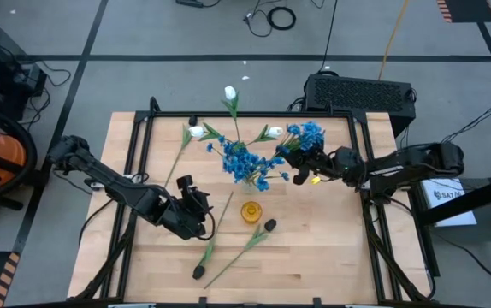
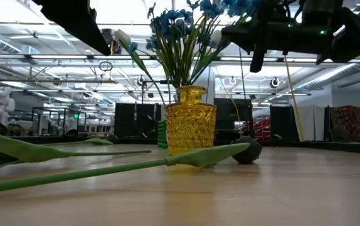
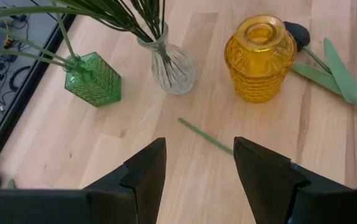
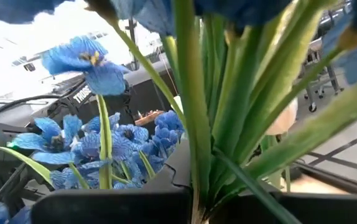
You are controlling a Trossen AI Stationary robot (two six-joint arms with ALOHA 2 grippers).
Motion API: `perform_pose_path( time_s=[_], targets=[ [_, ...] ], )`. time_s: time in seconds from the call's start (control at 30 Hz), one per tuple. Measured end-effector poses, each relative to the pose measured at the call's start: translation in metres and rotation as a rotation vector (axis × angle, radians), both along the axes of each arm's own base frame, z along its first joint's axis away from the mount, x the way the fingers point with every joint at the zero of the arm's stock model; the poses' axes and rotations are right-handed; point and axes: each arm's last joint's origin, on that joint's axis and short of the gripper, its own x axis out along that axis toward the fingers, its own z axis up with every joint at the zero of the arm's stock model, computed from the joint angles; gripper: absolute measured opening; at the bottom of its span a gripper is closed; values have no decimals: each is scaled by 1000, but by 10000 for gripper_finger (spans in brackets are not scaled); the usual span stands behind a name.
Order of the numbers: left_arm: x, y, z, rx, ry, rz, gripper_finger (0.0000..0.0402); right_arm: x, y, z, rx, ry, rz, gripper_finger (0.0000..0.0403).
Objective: Sort flowers into vase by color
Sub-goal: Put the blue flower into the transparent vase
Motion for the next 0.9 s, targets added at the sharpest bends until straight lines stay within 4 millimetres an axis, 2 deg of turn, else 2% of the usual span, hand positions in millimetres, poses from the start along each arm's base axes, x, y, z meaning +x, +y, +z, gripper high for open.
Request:
perform_pose_path(
  time_s=[0.4, 0.73, 0.9],
  targets=[
    [2, -1, -3, 4, 4, 3, 196, 12, 6, 4, -32, 15, 49, 8],
    [3, 0, -2, 11, -6, -1, 196, 13, 7, 2, -51, 44, 44, 8],
    [2, 1, -14, 29, -8, -4, 196, 11, 10, 7, -77, 24, 49, 8]
  ],
)
